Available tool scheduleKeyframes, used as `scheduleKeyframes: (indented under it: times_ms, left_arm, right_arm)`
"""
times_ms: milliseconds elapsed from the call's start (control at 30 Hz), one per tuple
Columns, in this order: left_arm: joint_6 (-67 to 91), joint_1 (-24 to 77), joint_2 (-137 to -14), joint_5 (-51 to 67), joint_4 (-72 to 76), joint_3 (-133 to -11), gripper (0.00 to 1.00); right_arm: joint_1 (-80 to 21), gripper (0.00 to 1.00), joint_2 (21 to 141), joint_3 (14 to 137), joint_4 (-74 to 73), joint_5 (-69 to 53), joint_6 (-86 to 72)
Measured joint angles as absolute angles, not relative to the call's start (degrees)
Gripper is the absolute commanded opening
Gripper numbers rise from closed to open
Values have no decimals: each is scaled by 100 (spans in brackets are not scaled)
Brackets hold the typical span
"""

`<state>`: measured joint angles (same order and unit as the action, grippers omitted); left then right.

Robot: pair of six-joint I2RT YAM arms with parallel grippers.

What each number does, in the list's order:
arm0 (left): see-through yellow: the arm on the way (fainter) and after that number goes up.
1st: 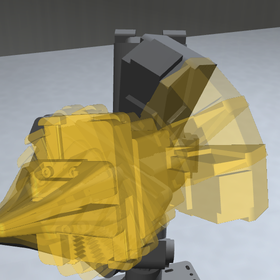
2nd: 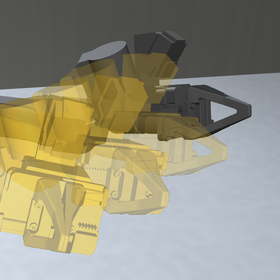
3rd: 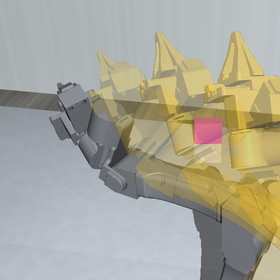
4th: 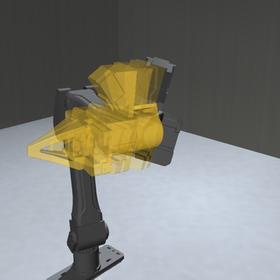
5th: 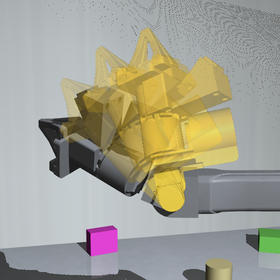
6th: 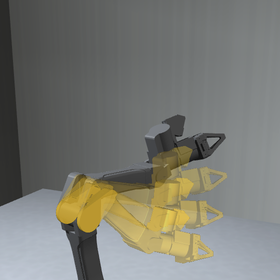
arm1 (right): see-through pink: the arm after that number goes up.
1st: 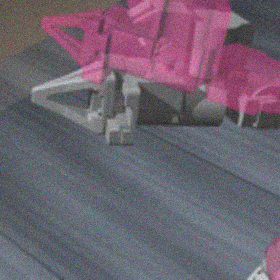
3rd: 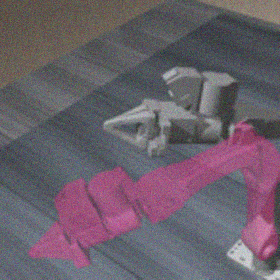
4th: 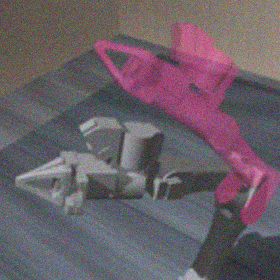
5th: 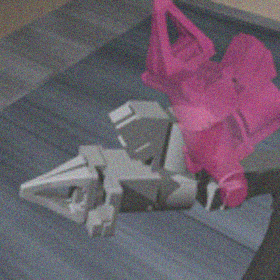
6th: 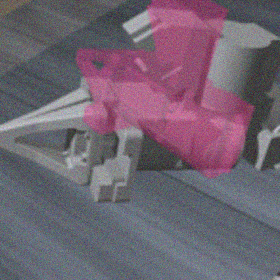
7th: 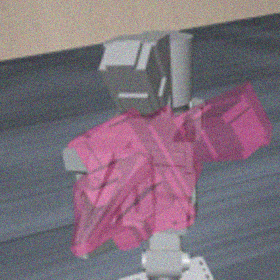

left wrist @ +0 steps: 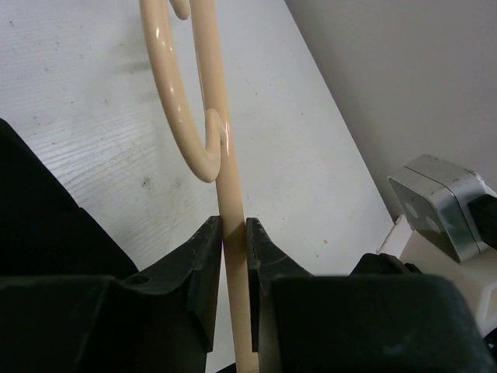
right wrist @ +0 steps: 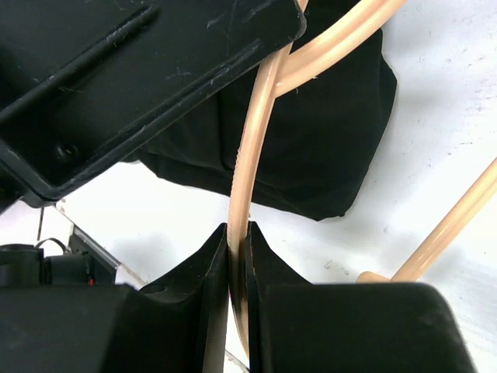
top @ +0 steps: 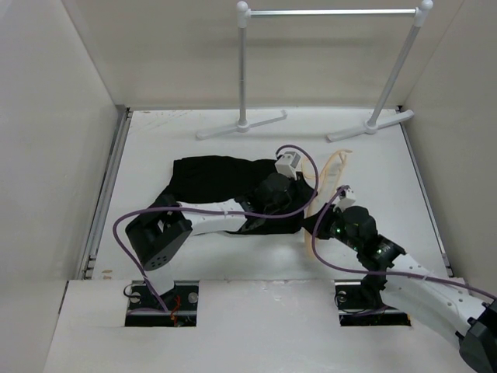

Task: Place the trousers on the hanger
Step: Place trousers on hanger

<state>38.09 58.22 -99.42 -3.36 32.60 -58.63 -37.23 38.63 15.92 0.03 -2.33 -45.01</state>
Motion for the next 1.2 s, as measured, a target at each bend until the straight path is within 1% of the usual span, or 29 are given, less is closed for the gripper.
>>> scheduleKeyframes:
  times_ms: [67,100,133,233,300,333,400,467,567,633,700,767,833,867,900,933,967,1067,1100,1133,1200]
  left_arm:
    - [3861,5846,-9942,-349,3463,-5767,28]
    - [3881,5854,-9944,-342,3507,-5743,39]
    - [3907,5867,-9948,-329,3551,-5734,47]
    - [3951,5894,-9963,-270,3625,-5734,56]
    - [3951,5898,-9985,-174,3625,-5741,57]
    - [3948,5911,-10012,-139,3618,-5752,54]
    - [3948,5924,-10084,-95,3575,-5806,45]
    - [3931,5927,-10154,-108,3509,-5854,40]
    - [3920,5905,-10252,-165,3422,-5920,19]
    - [3986,5876,-10300,-161,3415,-5933,10]
    - [4053,5916,-10296,-137,3485,-5944,6]
    - [4056,5942,-10278,-220,3507,-5940,4]
    - [3999,5948,-10217,-357,3500,-5878,4]
    - [3975,5944,-10154,-449,3487,-5802,3]
    - [3944,5933,-10062,-569,3476,-5684,3]
    - [3931,5918,-9959,-685,3457,-5555,3]
    - [3916,5913,-9854,-810,3441,-5419,3]
    - [3905,5885,-9577,-1146,3446,-5063,3]
    - [3907,5885,-9535,-1245,3474,-4993,3]
    - [3916,5900,-9518,-1347,3529,-4930,3]
    - [3953,5972,-9524,-1555,3636,-4853,3]
  right_arm:
    - [-3723,7,3817,1592,-30,-233,-4515]
    - [-3723,7,3800,1592,-45,-233,-4528]
    - [-3723,7,3787,1592,-58,-235,-4530]
    - [-3723,6,3804,1603,-97,-235,-4532]
    - [-3721,6,3876,1632,-110,-235,-4530]
    - [-3721,6,3938,1664,-117,-235,-4528]
    - [-3721,6,4077,1756,-141,-235,-4523]
    - [-3723,6,4165,1857,-180,-226,-4515]
    - [-3763,6,4171,1966,-198,-224,-4482]
    - [-3811,6,4169,2012,-246,-202,-4460]
    - [-3835,8,4176,2012,-305,-176,-4447]
    - [-3835,20,4117,2012,-325,-174,-4440]
    - [-3833,47,4062,2012,-353,-145,-4464]
    - [-3826,56,3994,2012,-405,-99,-4475]
    - [-3824,63,3911,2012,-460,-32,-4482]
    - [-3824,64,3798,2016,-558,43,-4477]
    - [-3824,64,3671,2023,-661,121,-4480]
    - [-3813,44,3168,2084,-1066,405,-4473]
    - [-3767,35,2991,2115,-1162,486,-4475]
    - [-3677,28,2873,2156,-1221,537,-4473]
    - [-3369,20,2838,2318,-1256,561,-4440]
